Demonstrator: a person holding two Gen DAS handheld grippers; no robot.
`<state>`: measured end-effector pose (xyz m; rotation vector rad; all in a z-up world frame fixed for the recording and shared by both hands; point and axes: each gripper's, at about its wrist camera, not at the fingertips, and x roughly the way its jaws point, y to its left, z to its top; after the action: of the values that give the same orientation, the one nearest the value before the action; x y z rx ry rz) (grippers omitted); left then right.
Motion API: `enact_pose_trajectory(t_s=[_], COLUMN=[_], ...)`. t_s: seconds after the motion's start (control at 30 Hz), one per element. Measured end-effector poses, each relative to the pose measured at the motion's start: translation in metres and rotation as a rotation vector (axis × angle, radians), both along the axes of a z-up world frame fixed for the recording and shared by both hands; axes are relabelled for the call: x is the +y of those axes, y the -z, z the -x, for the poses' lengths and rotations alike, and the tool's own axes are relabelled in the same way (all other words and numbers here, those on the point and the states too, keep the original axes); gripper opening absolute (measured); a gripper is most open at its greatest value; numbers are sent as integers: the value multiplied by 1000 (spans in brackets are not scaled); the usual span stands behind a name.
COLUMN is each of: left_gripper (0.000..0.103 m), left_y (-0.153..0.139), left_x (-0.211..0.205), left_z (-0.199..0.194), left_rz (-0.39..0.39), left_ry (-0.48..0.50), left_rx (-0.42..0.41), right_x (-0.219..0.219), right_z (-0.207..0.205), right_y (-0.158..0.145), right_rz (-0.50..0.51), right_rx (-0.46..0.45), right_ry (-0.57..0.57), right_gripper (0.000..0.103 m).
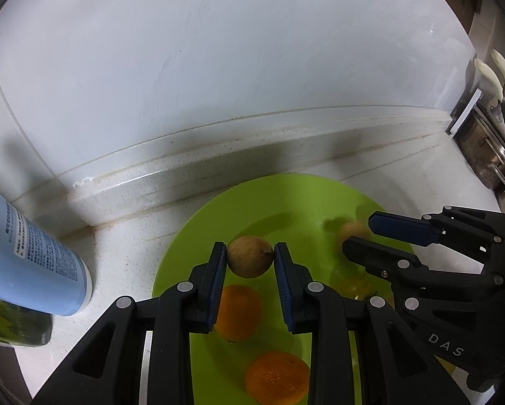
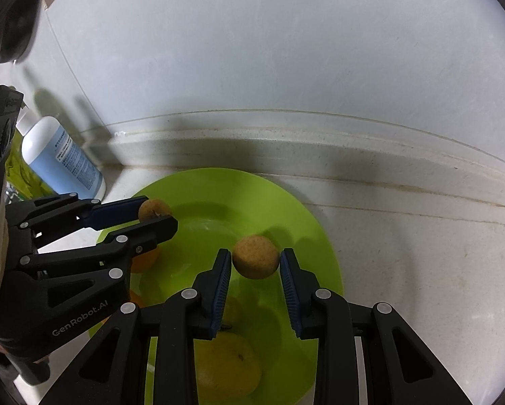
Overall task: Organize fruits
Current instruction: 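Open the left tool releasing its brown fruit while the right tool releases its brown fruit, then withdraw both tools from the plate toward the loose fruits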
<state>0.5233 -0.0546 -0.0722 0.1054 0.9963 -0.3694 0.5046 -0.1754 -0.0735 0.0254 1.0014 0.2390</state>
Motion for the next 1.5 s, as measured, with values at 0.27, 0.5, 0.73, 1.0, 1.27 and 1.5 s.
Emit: enact_pose_trajectory(t_s=[0.27,0.5,0.73,1.0,1.27,1.5], left_gripper=[32,33,35,40,44,46], left_y=[-16,-43,-85,-119,-139,-140], left_x=[2,8,12,20,32,41], left_z=[12,35,75,116,161,197], left_rz=[0,24,55,84,105,100], left_ry=[5,-2,12,45,45,66], left_rx=[-50,-111,-206,-294,-355,-375], right_x=[-4,-7,-5,0,3,7], right_z=[7,26,60,108,156,195], right_y=[-8,-30,-64,-102,-126,-129], right_rz=[0,-1,-3,-29,-39,-28], right_rx=[-28,-81,-169,-283,-352,-377], right_ry=[10,19,22,37,60,84], right_gripper=[37,37,37,37,37,42])
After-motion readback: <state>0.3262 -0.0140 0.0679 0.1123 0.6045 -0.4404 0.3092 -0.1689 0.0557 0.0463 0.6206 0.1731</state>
